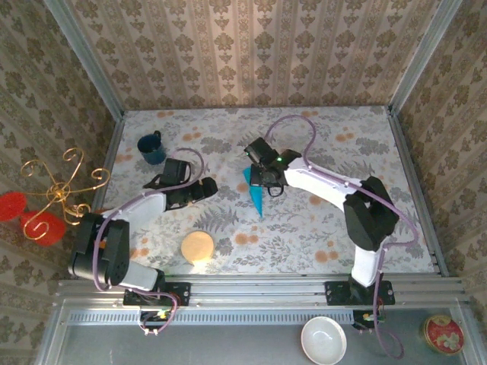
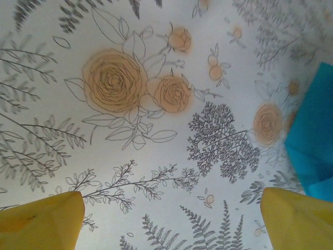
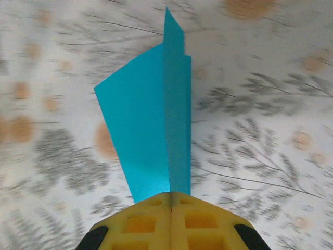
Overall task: Fold a paper plane with a square sheet of paper (pick it up from the middle)
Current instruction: Move the paper plane to the top-center of the table.
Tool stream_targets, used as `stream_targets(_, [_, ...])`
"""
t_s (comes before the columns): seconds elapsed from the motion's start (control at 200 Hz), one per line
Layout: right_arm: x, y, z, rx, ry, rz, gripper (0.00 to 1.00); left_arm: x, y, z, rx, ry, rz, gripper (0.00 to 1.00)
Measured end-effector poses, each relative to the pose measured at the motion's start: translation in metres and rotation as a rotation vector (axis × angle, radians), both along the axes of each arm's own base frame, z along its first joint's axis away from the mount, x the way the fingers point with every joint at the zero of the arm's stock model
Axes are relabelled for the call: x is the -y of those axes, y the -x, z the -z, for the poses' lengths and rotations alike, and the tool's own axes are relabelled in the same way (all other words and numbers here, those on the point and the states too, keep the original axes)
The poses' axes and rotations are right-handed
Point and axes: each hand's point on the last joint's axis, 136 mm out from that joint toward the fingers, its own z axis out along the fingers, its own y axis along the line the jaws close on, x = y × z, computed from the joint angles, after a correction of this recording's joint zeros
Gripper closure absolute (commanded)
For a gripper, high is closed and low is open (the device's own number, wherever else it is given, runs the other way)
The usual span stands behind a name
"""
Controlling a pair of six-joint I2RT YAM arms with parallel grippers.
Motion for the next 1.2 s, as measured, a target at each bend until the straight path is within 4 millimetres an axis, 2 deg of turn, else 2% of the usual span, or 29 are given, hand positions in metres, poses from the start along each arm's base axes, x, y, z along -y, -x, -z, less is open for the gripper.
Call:
stream_targets(0.105, [-0.017,-0.003,-0.005,0.011,-0.172,-0.082,1.0,0.001,0.002,-0.013,0.039,0.031,-0.016,0.12])
stream_targets(0.23, [-0.023,-0.004,0.014,-0.025,-0.328,-0.118,1.0,0.014,0.004,-0.021,0.063,0.053,0.01,0.13])
stream_targets(0.445, [-0.018,0.004,0.061,-0.127,-0.481,-0.096,0.99,0.041,0.013,-0.005,-0.006,0.069,0.06,0.2])
stream_targets(0.66, [-0.001,0.013,0.084,-0.171,-0.53,-0.061,0.97,0.077,0.024,0.016,-0.095,0.105,0.118,0.28])
stream_targets(0.86, [0.009,0.015,0.09,-0.172,-0.543,-0.04,0.96,0.102,0.022,0.016,-0.115,0.151,0.155,0.38])
stream_targets(1.085, [0.009,0.014,0.084,-0.153,-0.565,-0.053,0.97,0.115,0.02,0.018,-0.137,0.186,0.181,0.38])
stream_targets(1.2, [0.008,0.014,0.083,-0.15,-0.568,-0.055,0.97,0.123,0.015,0.014,-0.135,0.201,0.196,0.52])
